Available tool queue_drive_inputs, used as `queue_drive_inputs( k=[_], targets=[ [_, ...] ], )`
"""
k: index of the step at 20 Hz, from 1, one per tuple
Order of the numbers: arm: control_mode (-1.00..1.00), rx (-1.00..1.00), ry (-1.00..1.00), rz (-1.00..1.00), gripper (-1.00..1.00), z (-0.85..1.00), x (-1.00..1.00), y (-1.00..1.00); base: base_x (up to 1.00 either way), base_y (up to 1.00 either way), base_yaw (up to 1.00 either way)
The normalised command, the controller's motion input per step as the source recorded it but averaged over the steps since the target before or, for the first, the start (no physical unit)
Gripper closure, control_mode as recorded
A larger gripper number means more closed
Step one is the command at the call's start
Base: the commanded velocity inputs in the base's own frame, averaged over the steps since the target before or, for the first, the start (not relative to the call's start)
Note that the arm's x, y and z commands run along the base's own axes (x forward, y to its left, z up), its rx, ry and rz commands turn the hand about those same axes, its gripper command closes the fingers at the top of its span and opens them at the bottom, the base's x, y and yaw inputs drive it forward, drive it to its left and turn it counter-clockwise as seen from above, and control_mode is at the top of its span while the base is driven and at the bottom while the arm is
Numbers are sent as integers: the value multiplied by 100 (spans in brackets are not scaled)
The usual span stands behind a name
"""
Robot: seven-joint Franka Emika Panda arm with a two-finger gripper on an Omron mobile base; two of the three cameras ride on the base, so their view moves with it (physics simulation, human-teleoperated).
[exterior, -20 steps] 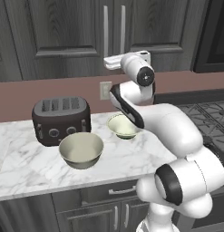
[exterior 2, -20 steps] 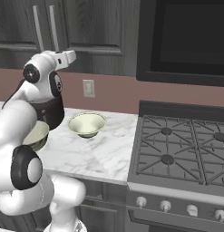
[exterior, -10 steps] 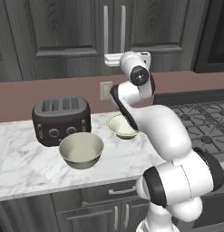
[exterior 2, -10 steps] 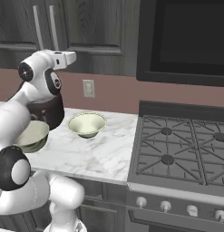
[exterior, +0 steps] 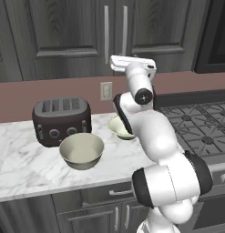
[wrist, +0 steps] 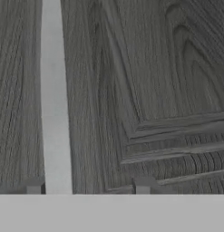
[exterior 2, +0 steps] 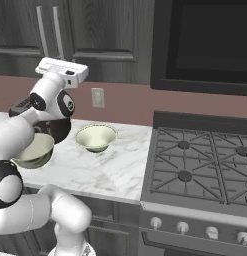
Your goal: Open the cabinet. Pick the bowls from the counter and place them in the cabinet. Then close the cabinet.
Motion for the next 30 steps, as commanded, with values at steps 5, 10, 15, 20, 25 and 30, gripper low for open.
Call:
queue_drive_inputs(
  k=[5,10,15,20,25,30],
  targets=[
    [-100,41,-5,0,100,-4,-19,-100,0,0,0],
    [-100,50,15,0,100,5,-66,-100,0,0,0],
    [-100,56,42,0,100,0,-97,-100,0,0,0],
    [-100,55,37,0,100,-8,-99,-100,0,0,0],
    [-100,49,5,0,100,-52,-59,-100,0,0,0],
    [-100,42,0,0,100,-60,-18,-100,0,0,0]
  ],
)
